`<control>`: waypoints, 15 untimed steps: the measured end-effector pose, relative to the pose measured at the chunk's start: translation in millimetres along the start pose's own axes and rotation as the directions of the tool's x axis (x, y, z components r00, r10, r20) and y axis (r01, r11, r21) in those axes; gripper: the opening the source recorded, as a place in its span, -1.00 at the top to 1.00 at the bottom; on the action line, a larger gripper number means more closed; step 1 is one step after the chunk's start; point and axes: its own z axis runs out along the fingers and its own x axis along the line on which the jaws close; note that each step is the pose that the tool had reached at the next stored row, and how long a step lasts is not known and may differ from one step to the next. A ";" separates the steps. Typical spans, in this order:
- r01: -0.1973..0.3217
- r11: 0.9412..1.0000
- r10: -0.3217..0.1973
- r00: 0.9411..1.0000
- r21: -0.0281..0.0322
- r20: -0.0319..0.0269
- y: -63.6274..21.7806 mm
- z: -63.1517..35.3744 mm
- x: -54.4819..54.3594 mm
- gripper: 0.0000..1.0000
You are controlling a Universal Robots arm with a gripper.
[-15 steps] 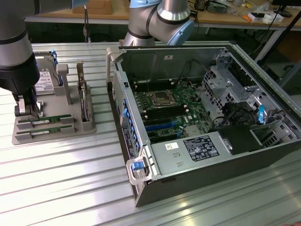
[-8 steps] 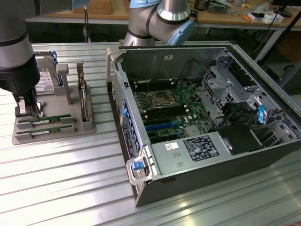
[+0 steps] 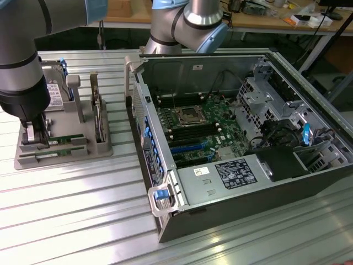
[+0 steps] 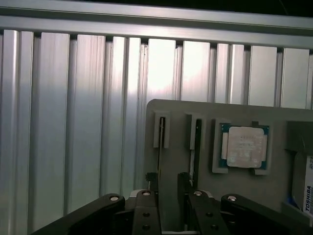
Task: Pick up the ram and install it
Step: 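Pick up the ram and move it above insertion slot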
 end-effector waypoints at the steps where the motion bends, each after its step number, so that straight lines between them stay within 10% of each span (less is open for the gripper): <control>1: 0.000 1.000 0.000 1.000 0.000 0.000 -0.2 3.0 0.1 0.40; 15: 0.000 1.000 0.000 1.000 0.000 0.000 -1.4 28.6 1.1 0.40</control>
